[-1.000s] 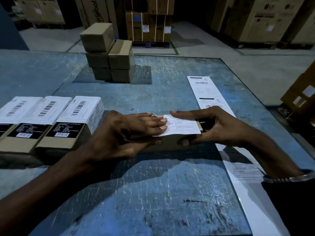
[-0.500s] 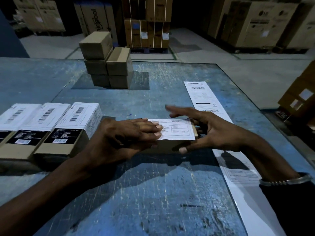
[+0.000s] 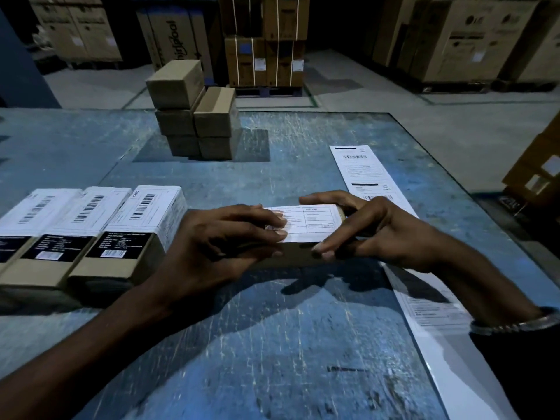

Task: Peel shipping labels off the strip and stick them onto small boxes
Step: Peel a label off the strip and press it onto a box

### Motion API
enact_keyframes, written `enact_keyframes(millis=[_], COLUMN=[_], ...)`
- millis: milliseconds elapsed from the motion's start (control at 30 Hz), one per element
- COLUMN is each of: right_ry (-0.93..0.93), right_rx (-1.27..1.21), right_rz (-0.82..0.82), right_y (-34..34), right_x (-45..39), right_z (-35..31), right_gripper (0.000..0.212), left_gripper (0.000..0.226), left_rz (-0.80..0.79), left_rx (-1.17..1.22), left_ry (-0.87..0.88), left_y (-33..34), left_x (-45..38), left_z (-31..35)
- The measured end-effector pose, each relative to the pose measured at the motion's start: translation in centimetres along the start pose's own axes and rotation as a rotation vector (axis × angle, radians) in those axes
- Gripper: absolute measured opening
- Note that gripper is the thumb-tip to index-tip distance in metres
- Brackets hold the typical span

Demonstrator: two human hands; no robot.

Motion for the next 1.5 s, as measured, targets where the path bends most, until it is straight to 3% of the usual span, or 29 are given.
enact_keyframes(millis=[100,167,300,433,633,933,1100,1267,1500], right_ry=[0.063,0.104,0.256,0.389,0.378,0.343,0.357,0.324,0.109], right_rx=[-0.186,-0.293,-0.289,-0.306,-0.384,-0.382,-0.384,-0.257,0.174], right_rz=[-0.001,0.121,0.37,0.388,0.325,0.319,0.31,0.29,0.383], right_y=[-0.8,-0.7,1.0,2.8,2.6,3.4,3.4,3.0,2.7], right_x=[0.2,0.0,-1.2,-2.2,-2.1,-1.8,-1.9,-1.7,-1.5], right_z=[-0.8,-1.0,-1.0,-1.2,-0.7,-0.9,-1.1,-1.3,-1.6], right_gripper=[0.049,0.056,0.045,0.036,0.029,0.02,0.027,0.037,0.033], left_gripper=[0.023,0.025,0.035,0.021,0.025,0.035,0.035,0.04,0.04], left_rz=[-0.012,0.0,0.074,0.267,0.071,-0.036,-0.12,-0.179,-0.247], left_rx=[-0.04,-0.065,-0.072,-0.01,0.104,0.093,0.046,0.016,-0.102], left_ry=[0.024,0.035,-0.009,-0.199,-0.385,-0.32,-0.267,-0.239,-0.15], left_y=[0.0,0.0,0.0,1.0,0.9,0.0,-0.4,-0.7,-1.1], left_x=[-0.1,-0.2,-0.2,-1.0,-1.1,-1.2,-1.3,-1.5,-1.5], left_z=[0.0,0.1,0.7,1.2,0.2,0.4,-0.2,-0.3,-0.8])
Point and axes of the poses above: each hand's wrist, its own x-axis away from the middle knuckle, its own y-axis out of the palm, z = x × y, the point moved 1 cm from there along -x, towards the middle knuckle, and after that the axes turned 5 degrees about x, right-handed, at the moved point
